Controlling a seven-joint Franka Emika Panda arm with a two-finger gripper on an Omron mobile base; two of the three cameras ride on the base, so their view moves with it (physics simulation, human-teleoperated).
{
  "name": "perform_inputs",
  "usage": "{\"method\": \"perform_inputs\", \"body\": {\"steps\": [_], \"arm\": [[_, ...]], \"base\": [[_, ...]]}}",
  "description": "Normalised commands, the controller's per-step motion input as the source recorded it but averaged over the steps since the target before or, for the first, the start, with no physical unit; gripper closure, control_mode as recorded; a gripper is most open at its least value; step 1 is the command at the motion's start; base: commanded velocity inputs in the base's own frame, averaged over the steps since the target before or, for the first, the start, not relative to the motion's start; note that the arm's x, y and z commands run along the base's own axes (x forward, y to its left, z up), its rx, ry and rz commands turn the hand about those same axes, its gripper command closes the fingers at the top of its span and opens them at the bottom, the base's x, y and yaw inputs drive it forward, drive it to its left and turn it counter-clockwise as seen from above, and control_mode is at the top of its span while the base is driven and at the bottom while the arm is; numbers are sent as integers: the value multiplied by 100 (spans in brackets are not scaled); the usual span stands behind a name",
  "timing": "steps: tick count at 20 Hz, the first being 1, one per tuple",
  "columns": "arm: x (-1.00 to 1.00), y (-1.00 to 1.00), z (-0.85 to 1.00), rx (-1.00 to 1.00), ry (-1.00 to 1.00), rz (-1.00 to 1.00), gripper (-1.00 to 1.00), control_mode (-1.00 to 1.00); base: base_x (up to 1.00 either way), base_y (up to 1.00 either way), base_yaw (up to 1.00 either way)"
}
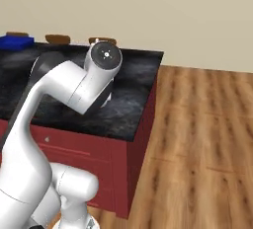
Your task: There is a tray on the dining counter. Grab the cup, mug, and pitcher and place them on the tray. The pitcher may be placed next to the tray if it cannot fit the tray.
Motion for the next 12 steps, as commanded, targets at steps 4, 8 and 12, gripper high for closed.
{"method": "perform_inputs", "body": {"steps": [4, 8, 12], "arm": [[0, 0, 0, 0, 0, 0, 100, 100], [0, 0, 0, 0, 0, 0, 100, 100], [0, 0, 0, 0, 0, 0, 100, 100]], "base": [[40, -100, -29], [65, -100, -20], [86, -100, -6]]}}
